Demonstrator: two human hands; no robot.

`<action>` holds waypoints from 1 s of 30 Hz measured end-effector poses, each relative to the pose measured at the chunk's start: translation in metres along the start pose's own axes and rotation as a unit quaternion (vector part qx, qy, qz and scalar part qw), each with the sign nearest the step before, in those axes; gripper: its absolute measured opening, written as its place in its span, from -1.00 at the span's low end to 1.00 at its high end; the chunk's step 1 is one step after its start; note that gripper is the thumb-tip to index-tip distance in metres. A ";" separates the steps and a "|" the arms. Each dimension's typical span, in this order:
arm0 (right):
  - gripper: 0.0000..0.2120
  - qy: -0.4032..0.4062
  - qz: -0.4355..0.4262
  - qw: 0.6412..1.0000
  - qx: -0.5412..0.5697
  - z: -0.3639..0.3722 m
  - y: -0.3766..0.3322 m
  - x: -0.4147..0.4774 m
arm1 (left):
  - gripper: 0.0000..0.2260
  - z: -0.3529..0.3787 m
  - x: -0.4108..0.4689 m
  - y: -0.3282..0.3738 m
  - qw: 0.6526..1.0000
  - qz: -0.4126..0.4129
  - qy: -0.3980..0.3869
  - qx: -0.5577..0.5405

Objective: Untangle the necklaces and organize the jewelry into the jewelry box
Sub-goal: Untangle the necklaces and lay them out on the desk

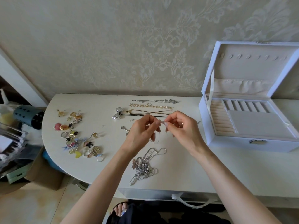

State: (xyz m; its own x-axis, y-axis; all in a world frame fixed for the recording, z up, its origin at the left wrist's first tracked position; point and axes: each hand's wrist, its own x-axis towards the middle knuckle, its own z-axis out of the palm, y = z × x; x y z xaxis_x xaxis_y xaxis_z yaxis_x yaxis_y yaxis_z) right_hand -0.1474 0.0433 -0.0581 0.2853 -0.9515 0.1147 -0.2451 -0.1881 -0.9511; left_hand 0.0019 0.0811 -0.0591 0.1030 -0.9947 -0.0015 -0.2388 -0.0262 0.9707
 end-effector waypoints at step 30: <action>-0.93 -0.001 -0.014 0.996 -0.085 -0.001 0.012 0.005 | -0.98 0.000 0.001 -0.004 0.988 0.050 0.026 0.145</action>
State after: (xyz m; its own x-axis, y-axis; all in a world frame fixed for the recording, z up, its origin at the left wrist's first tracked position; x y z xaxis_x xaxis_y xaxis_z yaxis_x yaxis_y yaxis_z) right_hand -0.1497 0.0362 -0.0688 0.2965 -0.9449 0.1386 -0.3909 -0.2525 -0.8851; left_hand 0.0030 0.0806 -0.0628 0.1132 -0.9874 0.1110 -0.5162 0.0370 0.8556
